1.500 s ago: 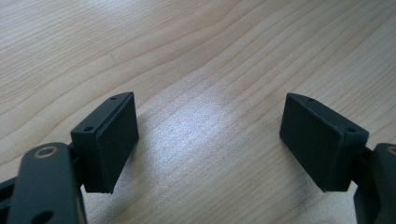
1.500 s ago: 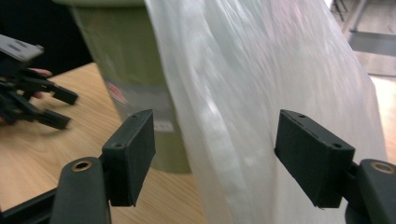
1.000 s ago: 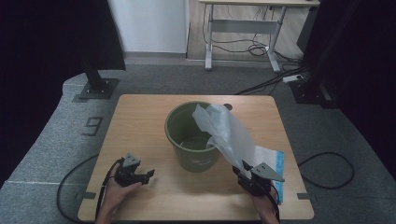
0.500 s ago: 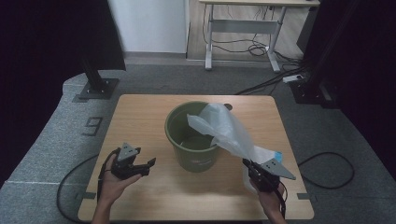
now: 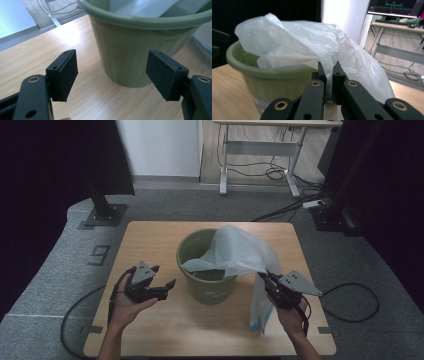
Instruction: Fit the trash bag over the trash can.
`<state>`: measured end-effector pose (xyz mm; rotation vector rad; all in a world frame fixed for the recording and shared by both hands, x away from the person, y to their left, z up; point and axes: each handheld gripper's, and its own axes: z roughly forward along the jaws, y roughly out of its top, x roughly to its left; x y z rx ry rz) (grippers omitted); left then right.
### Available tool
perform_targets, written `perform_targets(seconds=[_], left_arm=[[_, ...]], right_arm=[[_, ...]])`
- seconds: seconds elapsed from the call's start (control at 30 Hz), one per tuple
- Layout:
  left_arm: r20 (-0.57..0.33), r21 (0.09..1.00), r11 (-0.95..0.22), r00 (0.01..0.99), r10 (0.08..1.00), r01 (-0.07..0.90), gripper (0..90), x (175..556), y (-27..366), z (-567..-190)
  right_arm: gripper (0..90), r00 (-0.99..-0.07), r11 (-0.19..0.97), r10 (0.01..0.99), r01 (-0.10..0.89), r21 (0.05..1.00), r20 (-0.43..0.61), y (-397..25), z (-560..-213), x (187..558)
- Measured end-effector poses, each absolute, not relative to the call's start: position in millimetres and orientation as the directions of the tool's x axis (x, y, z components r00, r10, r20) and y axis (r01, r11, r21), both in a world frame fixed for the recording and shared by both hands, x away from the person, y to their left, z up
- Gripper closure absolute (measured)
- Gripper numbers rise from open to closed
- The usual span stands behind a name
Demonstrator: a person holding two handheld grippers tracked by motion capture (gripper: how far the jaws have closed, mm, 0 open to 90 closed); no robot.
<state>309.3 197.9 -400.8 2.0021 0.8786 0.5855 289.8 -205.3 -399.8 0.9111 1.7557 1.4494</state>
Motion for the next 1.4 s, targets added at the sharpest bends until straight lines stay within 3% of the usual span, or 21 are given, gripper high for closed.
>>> perform_targets(seconds=[0.2, 0.63, 1.03, 1.4], left_arm=[[0.089, 0.851, -0.404, 0.666, 0.740, 0.336, 24.9, 308.4, 189.1, -396.0], [0.118, 0.855, -0.426, 0.688, 0.716, 0.297, 25.1, 309.6, 173.5, -381.6], [0.136, 0.846, -0.455, 0.715, 0.686, 0.276, 26.1, 314.3, 158.2, -374.1], [0.143, 0.843, -0.478, 0.752, 0.643, 0.248, 34.4, 325.0, 138.2, -367.8]], right_arm=[[88.5, -0.539, 0.194, 0.834, 0.086, 0.977, -0.118, -194.4, -397.3, 291.7], [88.1, -0.501, 0.187, 0.857, 0.084, 0.979, -0.121, -211.6, -393.4, 286.0], [87.9, -0.550, 0.188, 0.828, 0.083, 0.979, -0.112, -195.5, -392.7, 293.7], [87.9, -0.567, 0.183, 0.818, 0.086, 0.979, -0.103, -191.0, -388.9, 297.7]])
